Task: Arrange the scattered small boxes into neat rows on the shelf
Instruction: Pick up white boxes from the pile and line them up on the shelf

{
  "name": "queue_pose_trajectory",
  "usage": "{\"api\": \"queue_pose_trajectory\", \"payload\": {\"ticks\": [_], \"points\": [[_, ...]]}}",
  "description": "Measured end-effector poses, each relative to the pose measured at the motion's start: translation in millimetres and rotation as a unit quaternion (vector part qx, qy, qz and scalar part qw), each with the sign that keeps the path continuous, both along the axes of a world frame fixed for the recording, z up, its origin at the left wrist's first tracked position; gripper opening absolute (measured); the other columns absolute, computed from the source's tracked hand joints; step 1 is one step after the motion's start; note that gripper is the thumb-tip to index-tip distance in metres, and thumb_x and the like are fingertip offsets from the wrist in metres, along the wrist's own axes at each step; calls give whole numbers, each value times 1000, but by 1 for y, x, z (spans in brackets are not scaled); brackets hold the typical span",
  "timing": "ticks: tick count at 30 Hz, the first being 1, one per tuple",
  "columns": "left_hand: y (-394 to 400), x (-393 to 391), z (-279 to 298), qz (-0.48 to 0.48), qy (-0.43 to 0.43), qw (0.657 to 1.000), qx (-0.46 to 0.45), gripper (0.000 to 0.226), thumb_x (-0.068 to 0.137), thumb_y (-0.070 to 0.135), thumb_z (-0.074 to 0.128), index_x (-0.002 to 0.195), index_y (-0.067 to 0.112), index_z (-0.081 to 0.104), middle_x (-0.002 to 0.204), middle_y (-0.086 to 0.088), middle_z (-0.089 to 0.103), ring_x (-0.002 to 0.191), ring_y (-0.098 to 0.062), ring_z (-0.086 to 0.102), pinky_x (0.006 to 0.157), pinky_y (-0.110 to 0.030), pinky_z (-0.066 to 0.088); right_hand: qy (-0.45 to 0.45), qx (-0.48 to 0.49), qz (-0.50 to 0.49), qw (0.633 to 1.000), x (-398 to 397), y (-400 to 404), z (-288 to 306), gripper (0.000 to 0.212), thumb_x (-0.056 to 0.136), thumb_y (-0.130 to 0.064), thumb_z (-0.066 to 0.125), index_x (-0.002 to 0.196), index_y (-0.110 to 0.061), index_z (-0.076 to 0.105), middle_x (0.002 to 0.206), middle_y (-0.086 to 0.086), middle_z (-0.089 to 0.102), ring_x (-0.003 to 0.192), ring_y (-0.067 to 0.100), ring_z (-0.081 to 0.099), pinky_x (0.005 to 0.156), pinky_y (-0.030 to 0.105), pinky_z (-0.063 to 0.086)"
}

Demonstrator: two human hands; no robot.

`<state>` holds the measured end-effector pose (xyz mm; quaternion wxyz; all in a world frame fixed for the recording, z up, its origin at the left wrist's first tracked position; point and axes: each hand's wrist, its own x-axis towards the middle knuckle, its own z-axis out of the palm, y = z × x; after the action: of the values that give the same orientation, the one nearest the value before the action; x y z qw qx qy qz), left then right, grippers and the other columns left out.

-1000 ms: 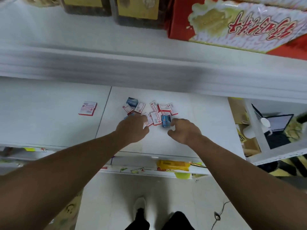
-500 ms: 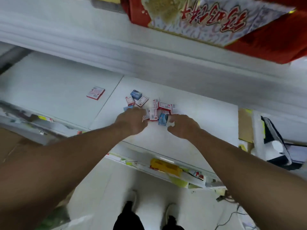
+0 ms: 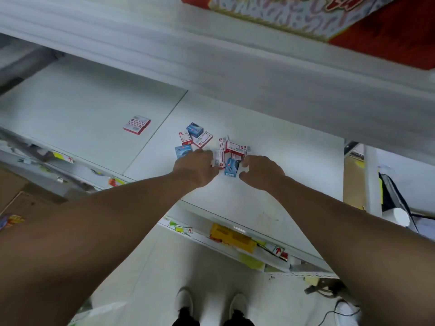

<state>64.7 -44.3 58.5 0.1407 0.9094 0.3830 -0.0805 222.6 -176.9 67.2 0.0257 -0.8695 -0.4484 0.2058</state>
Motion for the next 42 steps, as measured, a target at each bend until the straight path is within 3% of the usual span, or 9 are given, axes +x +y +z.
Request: {"api": "queue_pose_trajectory", "payload": {"ticks": [5, 8, 12, 15, 21, 27, 35, 40, 42], "points": [[11, 14, -29, 46, -7, 999, 1, 49, 100, 63, 55, 127, 22, 58, 110, 1, 66, 102, -22, 65, 85, -44, 62, -10, 30, -1, 999, 18, 29, -22, 34, 91, -37, 60, 122, -24, 64, 113, 0, 70, 94, 22, 66, 79, 38, 60], [13, 21, -45, 68, -36, 997, 13, 55, 98, 68, 55, 126, 20, 58, 113, -1, 66, 101, -23, 65, 80, -42, 61, -14, 58, -10, 998, 30, 43, -38, 46, 87, -38, 68, 130, -25, 60, 120, 1, 65, 105, 24, 64, 84, 39, 58], [13, 30, -57, 73, -51, 991, 100, 78, 94, 82, 44, 133, 17, 61, 131, -5, 64, 124, -29, 59, 96, -48, 56, -30, 82, -7, 996, 43, 57, -56, 51, 89, -41, 70, 136, -25, 57, 124, 5, 60, 107, 26, 62, 86, 44, 59], [14, 37, -62, 91, -56, 989, 99, 85, 91, 88, 39, 133, 16, 61, 132, -6, 64, 127, -30, 57, 100, -49, 55, -35, 91, 4, 995, 49, 66, -64, 50, 91, -42, 69, 138, -27, 57, 125, 4, 60, 111, 26, 61, 89, 46, 58], [13, 47, -63, 105, -84, 989, 59, 68, 91, 74, 60, 128, 17, 59, 122, -3, 65, 114, -25, 61, 77, -39, 52, -54, 109, 47, 991, 54, 79, -73, 39, 94, -30, 71, 131, -23, 63, 119, 1, 70, 109, 26, 63, 86, 39, 56], [23, 39, -53, 80, -64, 993, 57, 53, 91, 63, 69, 119, 17, 63, 113, -4, 64, 101, -23, 63, 69, -35, 46, -57, 128, 40, 989, 56, 76, -72, 30, 93, -26, 72, 121, -19, 63, 112, 3, 64, 98, 23, 62, 78, 34, 52], [22, 9, -11, 50, -55, 993, 91, 56, 90, 58, 72, 131, 20, 60, 124, -4, 63, 109, -26, 66, 83, -43, 61, -53, 97, 45, 993, 47, 56, -32, 32, 92, -26, 70, 122, -18, 62, 113, 5, 63, 96, 22, 60, 78, 34, 52], [19, -16, 29, 53, -42, 993, 96, 62, 87, 60, 73, 134, 21, 60, 122, -4, 62, 108, -25, 64, 73, -36, 52, -53, 90, 47, 993, 25, 44, 2, 22, 91, -27, 67, 112, -21, 62, 106, 2, 71, 89, 22, 65, 74, 38, 58], [13, -26, 43, 58, -39, 993, 97, 62, 88, 57, 70, 138, 23, 60, 122, -3, 62, 108, -25, 64, 75, -36, 56, -52, 92, 61, 993, 17, 40, 11, 22, 91, -31, 68, 110, -23, 60, 108, 1, 73, 87, 22, 68, 74, 40, 62]]}}
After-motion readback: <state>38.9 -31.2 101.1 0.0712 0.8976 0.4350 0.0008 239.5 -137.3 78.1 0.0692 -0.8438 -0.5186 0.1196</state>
